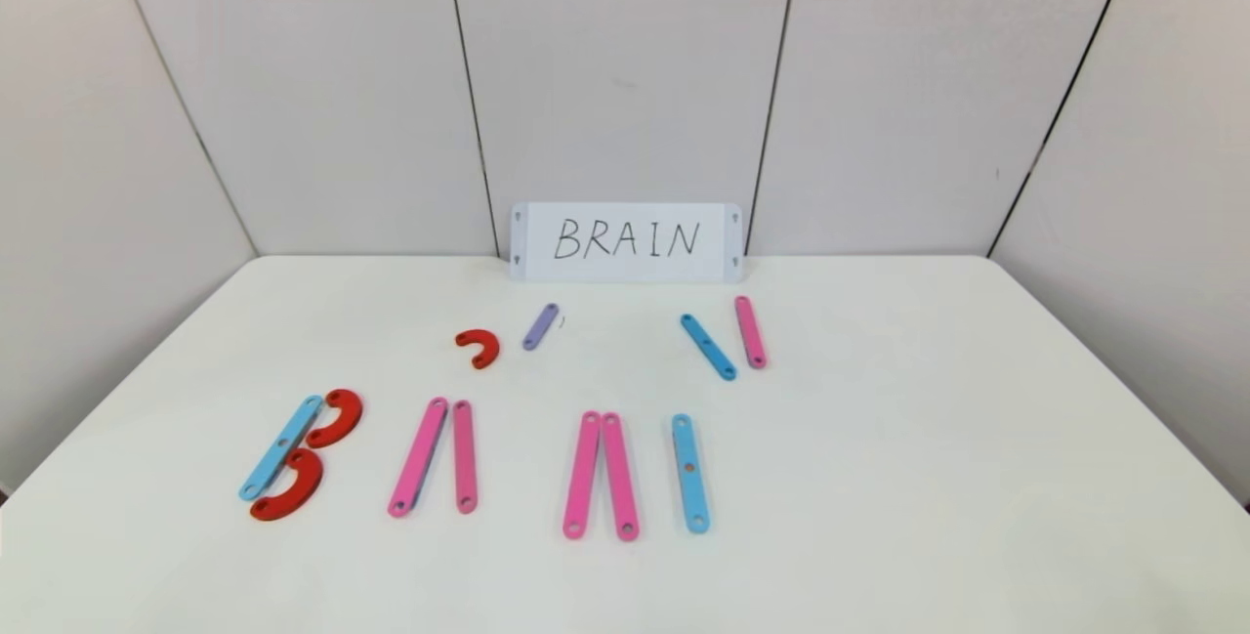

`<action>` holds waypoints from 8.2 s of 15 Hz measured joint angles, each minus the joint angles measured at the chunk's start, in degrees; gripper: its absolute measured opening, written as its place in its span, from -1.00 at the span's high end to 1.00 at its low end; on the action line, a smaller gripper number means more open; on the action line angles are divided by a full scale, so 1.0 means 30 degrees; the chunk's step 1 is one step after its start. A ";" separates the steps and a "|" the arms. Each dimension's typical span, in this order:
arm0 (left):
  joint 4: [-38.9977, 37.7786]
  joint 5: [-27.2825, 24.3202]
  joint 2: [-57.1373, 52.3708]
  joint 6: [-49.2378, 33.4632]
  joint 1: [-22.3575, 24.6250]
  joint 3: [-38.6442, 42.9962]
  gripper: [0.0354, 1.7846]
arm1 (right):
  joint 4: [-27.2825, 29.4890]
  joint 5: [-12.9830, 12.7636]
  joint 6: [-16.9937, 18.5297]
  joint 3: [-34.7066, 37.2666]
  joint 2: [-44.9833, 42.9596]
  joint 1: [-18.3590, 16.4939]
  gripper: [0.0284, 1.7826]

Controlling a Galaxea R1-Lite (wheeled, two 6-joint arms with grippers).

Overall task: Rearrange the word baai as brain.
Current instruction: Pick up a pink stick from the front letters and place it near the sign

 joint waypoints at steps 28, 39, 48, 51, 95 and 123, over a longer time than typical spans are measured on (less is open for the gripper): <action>0.0902 -0.1386 1.0130 0.1894 -0.0028 -1.0720 -0.91 | 0.1304 0.0618 -0.2438 -1.1857 0.9350 -0.0175 -0.91; 0.0996 -0.1873 2.1029 0.1857 0.0049 -1.6067 -0.91 | 0.1109 0.2044 -0.1032 -1.7997 1.9818 0.0191 -0.91; 0.2836 -0.2450 2.7673 0.1894 0.0427 -1.8749 -0.91 | -0.0484 0.2235 0.0175 -1.8530 2.6580 0.2568 -0.91; 0.3466 -0.2698 2.8774 0.2105 0.0142 -1.8798 -0.91 | -0.1890 0.2166 0.0175 -1.8018 2.8168 0.3222 -0.91; 0.3568 0.0256 3.5775 -0.0183 -0.4506 -1.9322 0.69 | -0.2434 0.2007 0.0597 -1.7022 3.0594 0.4535 -0.91; 1.0545 -0.1479 4.4752 0.4860 0.0443 -3.7368 0.68 | -0.3621 0.2044 0.0524 -1.6612 3.0602 0.4555 -0.91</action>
